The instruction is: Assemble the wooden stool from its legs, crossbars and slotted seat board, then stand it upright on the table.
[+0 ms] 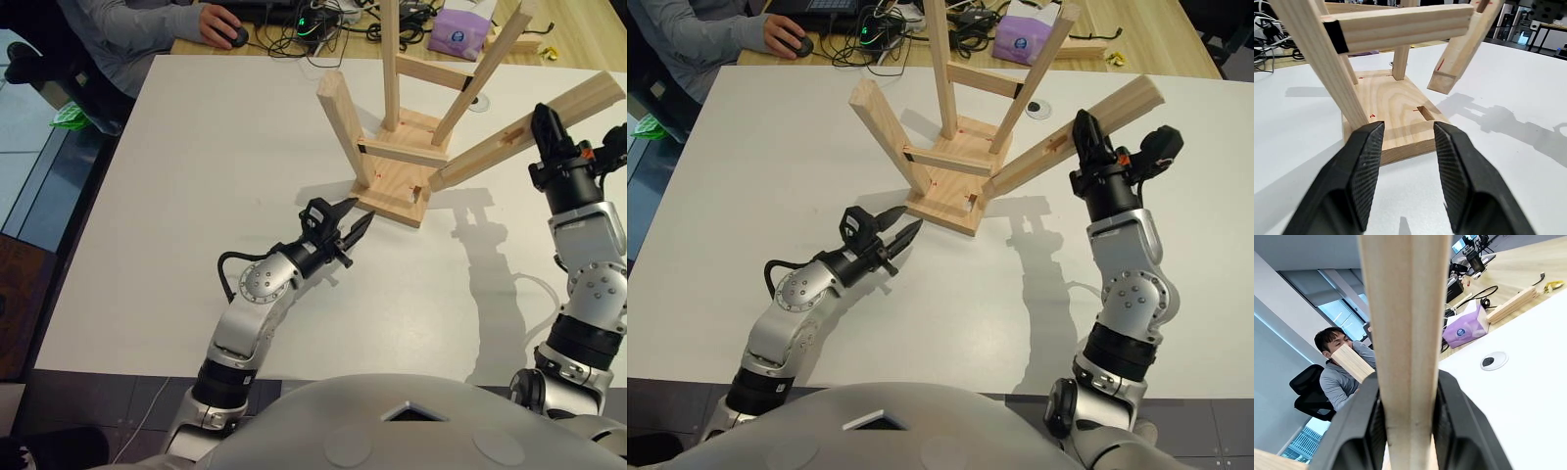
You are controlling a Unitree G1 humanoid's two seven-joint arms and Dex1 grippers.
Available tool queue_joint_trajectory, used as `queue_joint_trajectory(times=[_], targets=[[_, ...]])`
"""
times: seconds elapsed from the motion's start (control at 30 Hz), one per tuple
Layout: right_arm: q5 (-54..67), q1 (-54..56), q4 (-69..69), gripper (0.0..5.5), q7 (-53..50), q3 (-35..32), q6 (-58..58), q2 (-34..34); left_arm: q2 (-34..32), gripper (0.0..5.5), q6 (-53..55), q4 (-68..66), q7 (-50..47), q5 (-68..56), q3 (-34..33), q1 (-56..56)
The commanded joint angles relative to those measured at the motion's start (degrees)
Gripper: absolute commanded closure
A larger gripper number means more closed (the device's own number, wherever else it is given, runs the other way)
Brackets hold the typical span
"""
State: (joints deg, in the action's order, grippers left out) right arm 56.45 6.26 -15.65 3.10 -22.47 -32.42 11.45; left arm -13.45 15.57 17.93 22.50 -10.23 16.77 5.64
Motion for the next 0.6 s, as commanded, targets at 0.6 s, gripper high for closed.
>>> queue_joint_trajectory(times=[0.6], targets=[[-12.6,-1.2,4.4,4.47,5.4,5.7,4.3,0.5,10.6,3.66,-3.6,-29.8,-4.5,12.7,6.7,-13.4]])
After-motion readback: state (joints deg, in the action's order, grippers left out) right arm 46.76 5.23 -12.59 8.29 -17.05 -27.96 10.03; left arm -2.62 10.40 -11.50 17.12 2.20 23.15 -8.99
